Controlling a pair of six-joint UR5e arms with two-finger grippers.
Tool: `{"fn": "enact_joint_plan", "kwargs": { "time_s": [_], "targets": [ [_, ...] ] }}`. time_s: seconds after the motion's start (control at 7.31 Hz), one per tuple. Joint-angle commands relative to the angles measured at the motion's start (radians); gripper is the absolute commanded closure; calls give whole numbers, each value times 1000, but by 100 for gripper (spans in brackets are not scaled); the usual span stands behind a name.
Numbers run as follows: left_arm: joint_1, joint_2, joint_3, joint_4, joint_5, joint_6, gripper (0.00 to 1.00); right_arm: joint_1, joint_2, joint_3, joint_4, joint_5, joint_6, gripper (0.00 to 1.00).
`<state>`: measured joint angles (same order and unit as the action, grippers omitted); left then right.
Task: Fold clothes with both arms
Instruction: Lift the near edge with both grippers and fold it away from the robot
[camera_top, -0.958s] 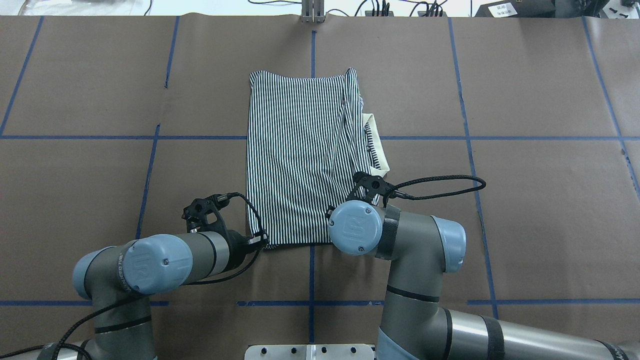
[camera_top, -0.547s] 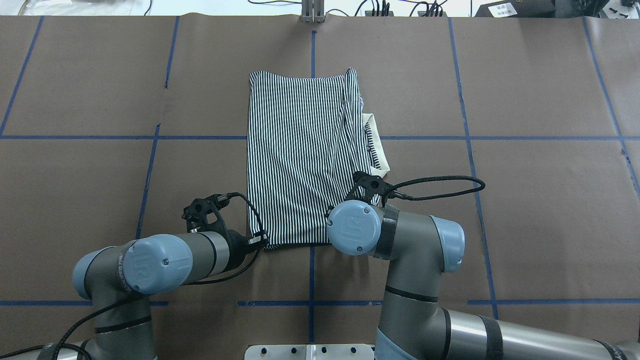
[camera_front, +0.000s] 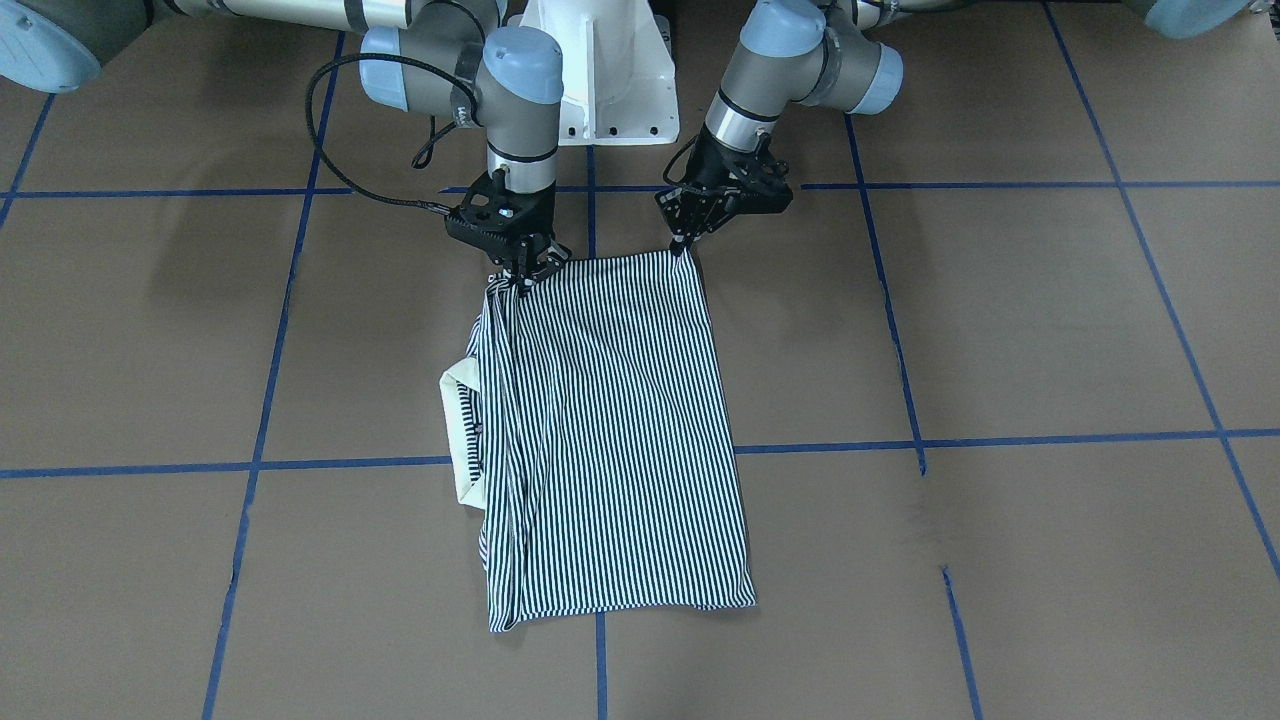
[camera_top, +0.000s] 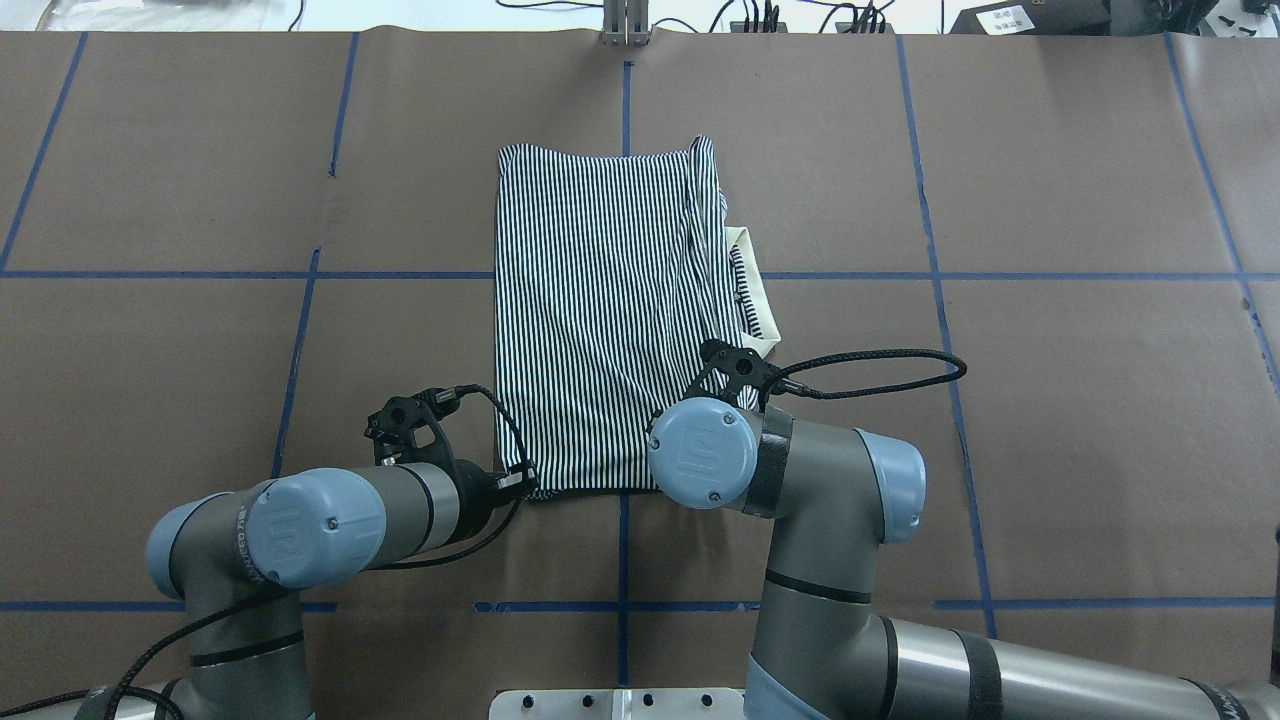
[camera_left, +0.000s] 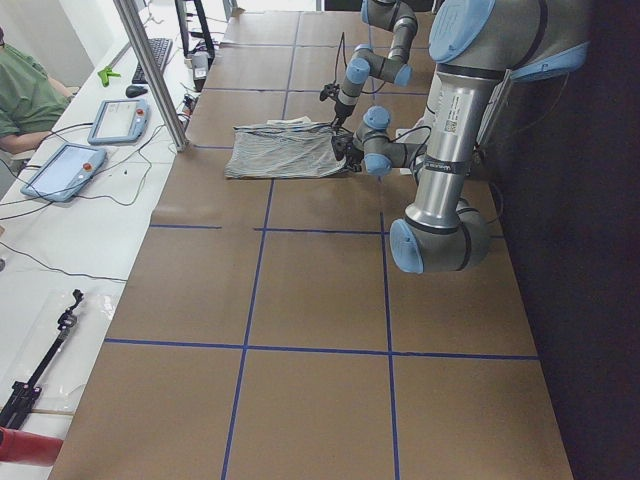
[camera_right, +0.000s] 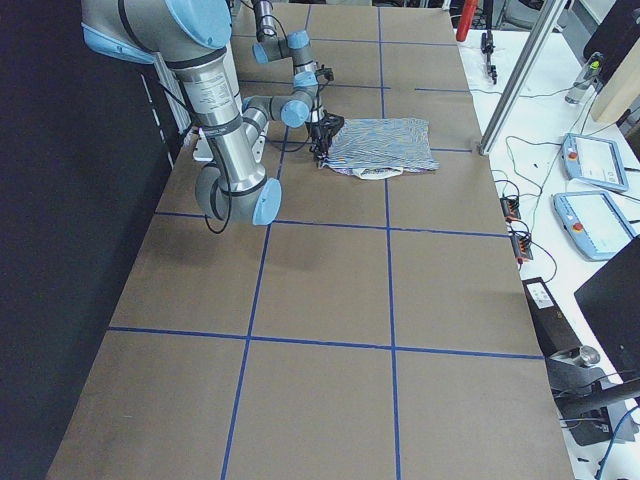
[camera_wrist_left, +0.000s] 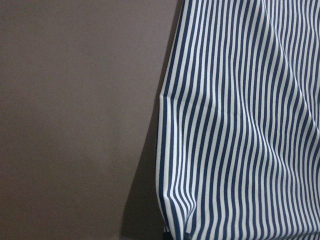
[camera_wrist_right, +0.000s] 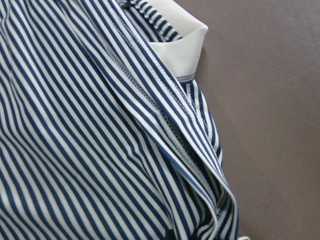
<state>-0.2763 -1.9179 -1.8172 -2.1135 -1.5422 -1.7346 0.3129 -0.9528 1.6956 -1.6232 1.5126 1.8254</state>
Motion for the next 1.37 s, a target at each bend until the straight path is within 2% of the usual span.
{"fn": "enact_joint_plan", "kwargs": {
  "time_s": [0.0,0.14,0.41,0.55,0.68,0.96,1.23],
  "targets": [
    [-4,13,-80,45,-7,12,100,5,-10,65,-4,1,-1,100],
    [-4,13,-184,160,-47,12,100,6,-33,149,-41,1,-2,100],
    [-1,-1,-452,445,-71,10,100,-20,-34,458,-328,9,23,100],
    [-1,-21,-570,586,-122,10,100,-44,-23,549,-422,11,53,100],
    [0,-48,-588,646,-131,10,100,-52,-23,541,-426,8,54,100],
    [-20,-85,-481,639,-122,92,100,-29,15,428,-387,1,25,100],
    [-113,-145,-369,618,-125,172,100,69,26,276,-218,9,-32,100]
  ]
}}
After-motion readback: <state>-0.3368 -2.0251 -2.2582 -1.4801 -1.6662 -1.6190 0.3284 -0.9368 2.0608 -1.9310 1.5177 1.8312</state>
